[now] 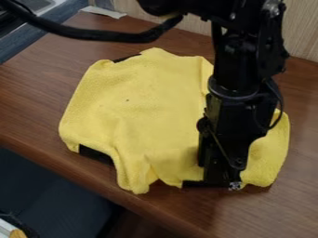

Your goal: Unfold the cloth from middle to bottom right

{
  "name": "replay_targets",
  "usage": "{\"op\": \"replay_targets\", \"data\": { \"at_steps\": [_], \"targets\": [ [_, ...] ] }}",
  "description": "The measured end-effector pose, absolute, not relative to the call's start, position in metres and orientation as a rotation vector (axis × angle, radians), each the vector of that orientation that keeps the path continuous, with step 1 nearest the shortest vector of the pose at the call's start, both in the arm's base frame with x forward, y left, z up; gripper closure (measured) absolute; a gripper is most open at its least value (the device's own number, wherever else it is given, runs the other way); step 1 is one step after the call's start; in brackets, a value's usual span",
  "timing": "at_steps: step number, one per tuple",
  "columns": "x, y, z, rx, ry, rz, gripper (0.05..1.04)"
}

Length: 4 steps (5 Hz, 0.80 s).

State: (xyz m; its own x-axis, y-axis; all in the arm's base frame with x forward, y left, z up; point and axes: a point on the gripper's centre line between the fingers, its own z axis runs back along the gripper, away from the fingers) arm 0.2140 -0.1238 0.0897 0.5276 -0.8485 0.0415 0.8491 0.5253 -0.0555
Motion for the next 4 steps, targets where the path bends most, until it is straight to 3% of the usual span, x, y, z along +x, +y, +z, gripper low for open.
{"op": "replay_targets", "data": {
  "at_steps": [1,2,4],
  "targets": [
    [0.216,-0.124,0.094,-0.073,-0.021,-1.020,0.273],
    [0.220,-0.123,0.113,-0.057,-0.069,-1.023,0.080],
    [0.236,-0.114,0.155,-0.025,-0.154,-1.001,0.083]
  ]
}}
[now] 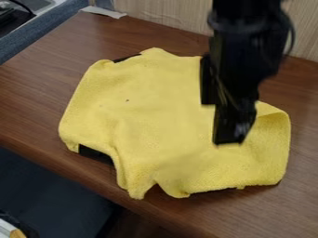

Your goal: Unfold the cloth from middle to bottom right

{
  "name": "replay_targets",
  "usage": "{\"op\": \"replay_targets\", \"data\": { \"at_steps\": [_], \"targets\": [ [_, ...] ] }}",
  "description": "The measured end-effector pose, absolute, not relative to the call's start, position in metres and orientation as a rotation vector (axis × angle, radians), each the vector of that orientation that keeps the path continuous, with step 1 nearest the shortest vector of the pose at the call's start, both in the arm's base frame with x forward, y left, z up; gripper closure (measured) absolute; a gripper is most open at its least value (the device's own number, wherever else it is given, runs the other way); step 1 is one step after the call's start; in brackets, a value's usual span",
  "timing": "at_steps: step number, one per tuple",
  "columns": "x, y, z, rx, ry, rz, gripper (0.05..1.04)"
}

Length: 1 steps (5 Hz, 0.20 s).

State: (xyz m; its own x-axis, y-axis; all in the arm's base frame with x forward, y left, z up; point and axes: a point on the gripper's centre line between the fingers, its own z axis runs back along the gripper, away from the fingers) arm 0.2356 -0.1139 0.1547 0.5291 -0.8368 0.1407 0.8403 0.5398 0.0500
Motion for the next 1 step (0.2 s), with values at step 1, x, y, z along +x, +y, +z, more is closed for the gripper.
{"op": "replay_targets", "data": {
  "at_steps": [1],
  "targets": [
    [0.2439,-0.1048,0.1615,0.009,-0.159,-0.971,0.083]
  ]
}}
